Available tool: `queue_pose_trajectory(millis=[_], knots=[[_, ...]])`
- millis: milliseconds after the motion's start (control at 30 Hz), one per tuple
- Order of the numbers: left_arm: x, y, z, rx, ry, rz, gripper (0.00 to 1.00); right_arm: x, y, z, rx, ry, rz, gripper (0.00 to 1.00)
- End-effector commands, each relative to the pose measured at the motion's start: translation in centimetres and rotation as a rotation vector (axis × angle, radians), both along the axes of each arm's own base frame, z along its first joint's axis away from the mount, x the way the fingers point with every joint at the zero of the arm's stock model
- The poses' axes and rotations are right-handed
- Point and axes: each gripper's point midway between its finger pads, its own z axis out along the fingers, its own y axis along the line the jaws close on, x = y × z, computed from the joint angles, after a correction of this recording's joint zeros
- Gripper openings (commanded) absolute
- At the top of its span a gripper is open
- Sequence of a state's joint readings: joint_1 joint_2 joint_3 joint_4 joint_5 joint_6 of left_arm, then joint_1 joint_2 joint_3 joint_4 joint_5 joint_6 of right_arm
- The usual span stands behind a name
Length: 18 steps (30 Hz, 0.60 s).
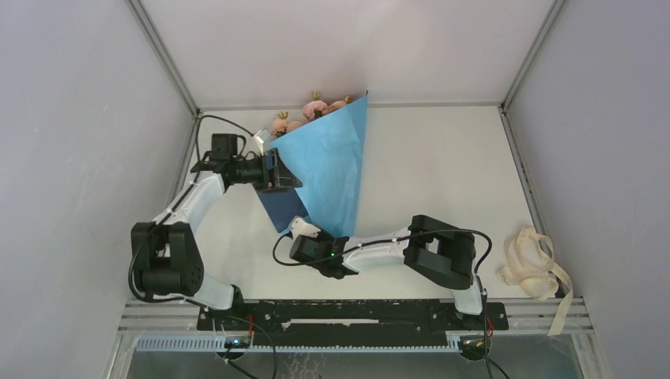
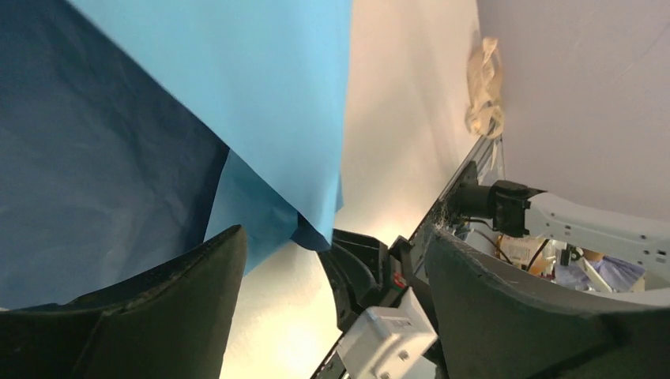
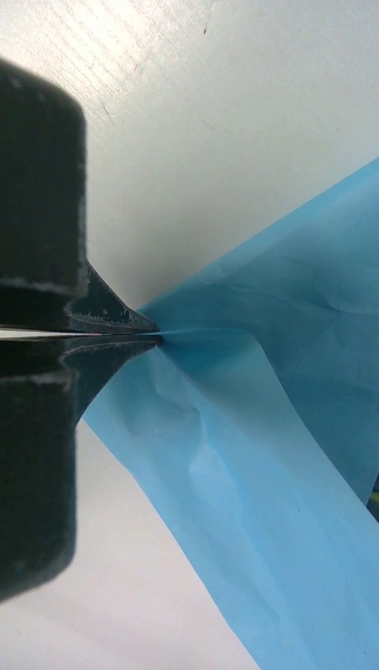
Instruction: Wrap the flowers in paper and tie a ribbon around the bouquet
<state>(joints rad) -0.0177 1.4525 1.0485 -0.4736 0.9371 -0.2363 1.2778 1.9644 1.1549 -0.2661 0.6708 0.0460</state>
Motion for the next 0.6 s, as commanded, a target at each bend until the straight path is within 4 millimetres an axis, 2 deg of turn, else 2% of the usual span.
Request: queue_pose_trajectory(millis=[0,100,167,267,333,367,433,567], knots=[[0.6,-1.6,-1.5,0.059,0.003,-0.061,0.85,-1.3,0.7,-2.1,-0.006,0.083,0.041,0.00],[1.6,-2.2,-1.7,0.051,0.006,-0.072,0.80,-1.3,0.7,-2.1,-0.011,0.080,0.045,0.00],[2.0,-2.6,-1.6,0.031,0.015,-0.079,0.69,-1.4,0.7,-2.2,-0.016,0.078,0.051,0.00],[2.2,-2.9,-1.7,0.001,0.025,-0.091,0.36,-1.4,0.7,-2.2,-0.024,0.074,0.059,0.00],[2.2,-3.0,-2.1,0.000,0.029,-0.094,0.04,-1.4,0.7,-2.0,-0.031,0.069,0.068,0.01],[2.3,-2.8,-2.6,0.007,0.038,-0.088,0.01,-1.4,0.7,-1.9,-0.034,0.065,0.070,0.04],[3.0,-2.5,-4.2,0.042,0.057,-0.072,0.00,-1.5,0.7,-1.6,-0.042,0.057,0.081,0.13],[4.9,-0.6,-10.0,0.195,0.150,-0.009,0.00,-2.1,0.7,-0.6,-0.067,0.043,0.125,0.34]])
